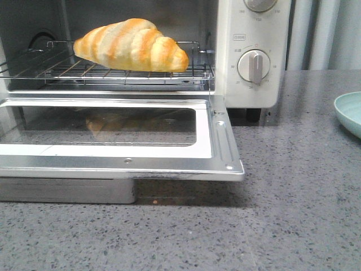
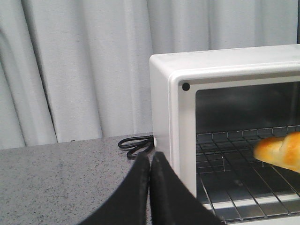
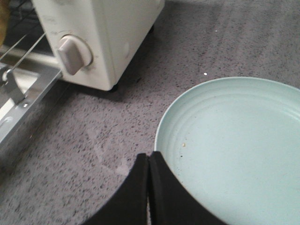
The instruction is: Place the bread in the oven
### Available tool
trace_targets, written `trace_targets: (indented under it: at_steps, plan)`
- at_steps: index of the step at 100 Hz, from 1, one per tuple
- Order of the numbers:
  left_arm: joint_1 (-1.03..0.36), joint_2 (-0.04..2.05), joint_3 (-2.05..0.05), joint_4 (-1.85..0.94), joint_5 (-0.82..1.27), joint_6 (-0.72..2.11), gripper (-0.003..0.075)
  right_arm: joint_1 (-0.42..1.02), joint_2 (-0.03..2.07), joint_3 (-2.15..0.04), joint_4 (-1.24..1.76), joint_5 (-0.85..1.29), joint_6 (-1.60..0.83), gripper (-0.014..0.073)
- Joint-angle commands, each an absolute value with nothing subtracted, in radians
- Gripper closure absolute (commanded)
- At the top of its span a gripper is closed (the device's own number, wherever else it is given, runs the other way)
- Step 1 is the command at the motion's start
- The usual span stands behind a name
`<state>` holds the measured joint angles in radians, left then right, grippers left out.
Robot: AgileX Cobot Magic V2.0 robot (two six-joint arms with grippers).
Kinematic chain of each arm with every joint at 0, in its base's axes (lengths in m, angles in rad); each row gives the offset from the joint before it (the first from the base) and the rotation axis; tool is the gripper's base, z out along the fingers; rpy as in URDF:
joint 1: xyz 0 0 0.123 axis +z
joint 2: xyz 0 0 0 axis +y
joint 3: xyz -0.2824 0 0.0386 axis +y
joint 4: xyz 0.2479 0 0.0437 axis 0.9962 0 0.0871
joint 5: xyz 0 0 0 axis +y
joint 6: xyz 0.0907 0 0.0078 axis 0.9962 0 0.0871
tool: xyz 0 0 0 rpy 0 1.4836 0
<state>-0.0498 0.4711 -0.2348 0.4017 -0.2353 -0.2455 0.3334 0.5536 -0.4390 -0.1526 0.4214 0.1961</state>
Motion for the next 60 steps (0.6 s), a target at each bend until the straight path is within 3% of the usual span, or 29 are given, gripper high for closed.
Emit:
trace_targets:
  at_steps: [1,46,60]
  plan:
    - [-0.048,0.479,-0.263,0.394,-0.313,-0.247,0.0741,0.250,0.556,-0.422,-0.056,0.253,0.123,0.0662]
    - [-0.048,0.479,-0.263,0.394,-0.315,-0.247,0.0741,-0.070,0.279,-0.255,-0.041,0.206,0.086,0.0662]
    - [-0.048,0.479,-0.263,0.394,-0.315,-0.247,0.0741,-0.105,0.180,-0.188,-0.041,0.172,0.086,0.0662]
